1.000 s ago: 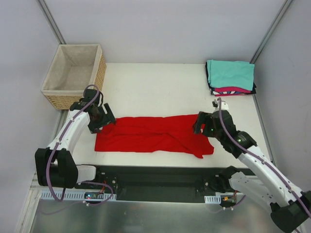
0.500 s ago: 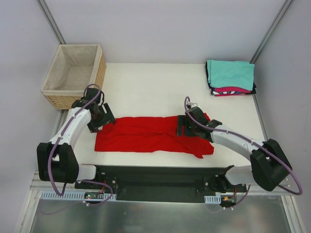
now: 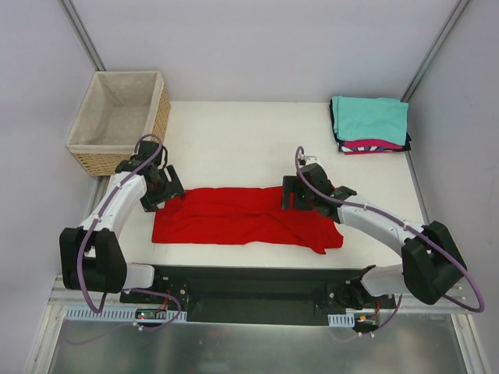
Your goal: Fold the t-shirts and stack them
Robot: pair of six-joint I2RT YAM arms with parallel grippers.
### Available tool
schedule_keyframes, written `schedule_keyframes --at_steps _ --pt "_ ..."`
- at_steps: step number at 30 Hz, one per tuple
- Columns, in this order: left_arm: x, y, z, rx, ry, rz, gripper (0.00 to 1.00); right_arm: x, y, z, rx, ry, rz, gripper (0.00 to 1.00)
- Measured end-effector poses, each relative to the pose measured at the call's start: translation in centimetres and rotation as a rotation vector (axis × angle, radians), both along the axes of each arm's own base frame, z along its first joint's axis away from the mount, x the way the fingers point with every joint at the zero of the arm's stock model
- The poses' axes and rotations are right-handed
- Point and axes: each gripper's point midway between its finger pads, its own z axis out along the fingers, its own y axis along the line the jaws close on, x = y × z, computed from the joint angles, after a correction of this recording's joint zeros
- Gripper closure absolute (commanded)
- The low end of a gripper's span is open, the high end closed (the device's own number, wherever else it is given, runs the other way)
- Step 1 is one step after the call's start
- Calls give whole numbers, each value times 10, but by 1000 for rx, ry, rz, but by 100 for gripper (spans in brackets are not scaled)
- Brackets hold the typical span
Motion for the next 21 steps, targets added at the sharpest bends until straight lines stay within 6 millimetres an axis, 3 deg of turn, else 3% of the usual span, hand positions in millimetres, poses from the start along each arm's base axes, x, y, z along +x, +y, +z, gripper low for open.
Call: schedule_keyframes --at_steps 11,21 --pt "0 0 -2 2 8 -1 19 19 -29 0 -7 -3 -82 18" --pt "-1 0 -5 0 11 -1 11 7 -37 -20 -16 47 -78 18"
